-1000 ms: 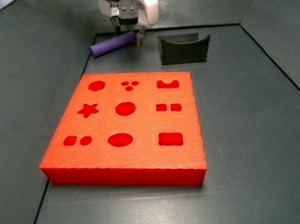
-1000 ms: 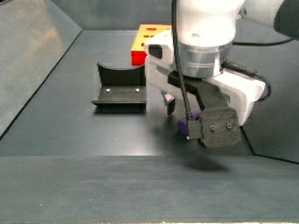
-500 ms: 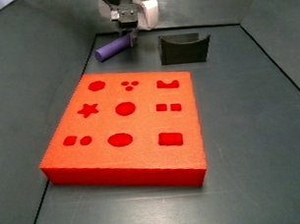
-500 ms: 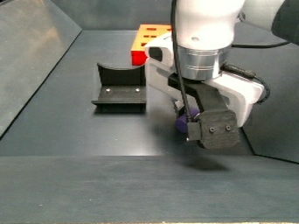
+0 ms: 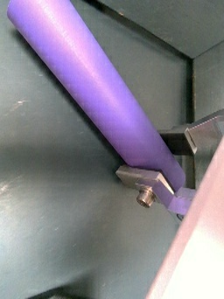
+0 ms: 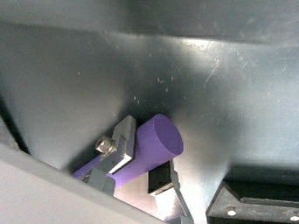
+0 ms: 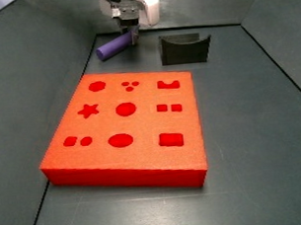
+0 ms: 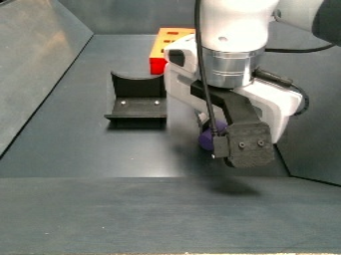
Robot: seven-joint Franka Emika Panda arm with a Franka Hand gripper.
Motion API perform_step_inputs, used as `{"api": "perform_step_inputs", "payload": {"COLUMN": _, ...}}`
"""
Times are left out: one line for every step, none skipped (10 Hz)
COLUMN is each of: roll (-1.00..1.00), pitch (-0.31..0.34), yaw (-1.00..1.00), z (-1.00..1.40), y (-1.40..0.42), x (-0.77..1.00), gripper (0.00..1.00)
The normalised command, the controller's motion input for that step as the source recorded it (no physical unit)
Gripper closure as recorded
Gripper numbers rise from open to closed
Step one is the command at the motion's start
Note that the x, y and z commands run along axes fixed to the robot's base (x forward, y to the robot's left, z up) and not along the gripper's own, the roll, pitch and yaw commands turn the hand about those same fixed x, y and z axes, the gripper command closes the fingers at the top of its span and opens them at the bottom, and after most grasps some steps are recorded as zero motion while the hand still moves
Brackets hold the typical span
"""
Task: Pick up the round object. Move up. Place the round object on the fixture. Regrasp the round object. Move to above the board. Insert the round object.
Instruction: Pick up the round object, then move up.
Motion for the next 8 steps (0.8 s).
{"api": "perform_step_inputs", "payload": {"roll": 0.00, "pitch": 0.000, "yaw": 0.00, "z": 0.00, "y": 0.00, "x": 0.00, "gripper": 1.00}}
{"api": "perform_step_inputs", "payload": {"roll": 0.00, "pitch": 0.000, "yaw": 0.00, "z": 0.00, "y": 0.00, "x": 0.00, "gripper": 1.00}}
{"api": "perform_step_inputs", "payload": {"roll": 0.00, "pitch": 0.000, "yaw": 0.00, "z": 0.00, "y": 0.00, "x": 0.00, "gripper": 1.00}}
{"api": "perform_step_inputs", "payload": {"roll": 0.00, "pitch": 0.000, "yaw": 0.00, "z": 0.00, "y": 0.00, "x": 0.00, "gripper": 1.00}}
{"api": "perform_step_inputs", "payload": {"roll": 0.00, "pitch": 0.000, "yaw": 0.00, "z": 0.83, "y": 0.00, "x": 0.00, "gripper": 1.00}}
{"api": "perform_step_inputs", "payload": {"roll": -0.02, "pitch": 0.049, "yaw": 0.02, "z": 0.76, "y": -0.05, "x": -0.10, "gripper": 1.00}}
{"api": "perform_step_inputs", "payload": {"roll": -0.01, "pitch": 0.064, "yaw": 0.01, "z": 0.70, "y": -0.04, "x": -0.11, "gripper": 1.00}}
{"api": "perform_step_inputs", "payload": {"roll": 0.01, "pitch": 0.087, "yaw": 0.00, "z": 0.55, "y": -0.02, "x": -0.06, "gripper": 1.00}}
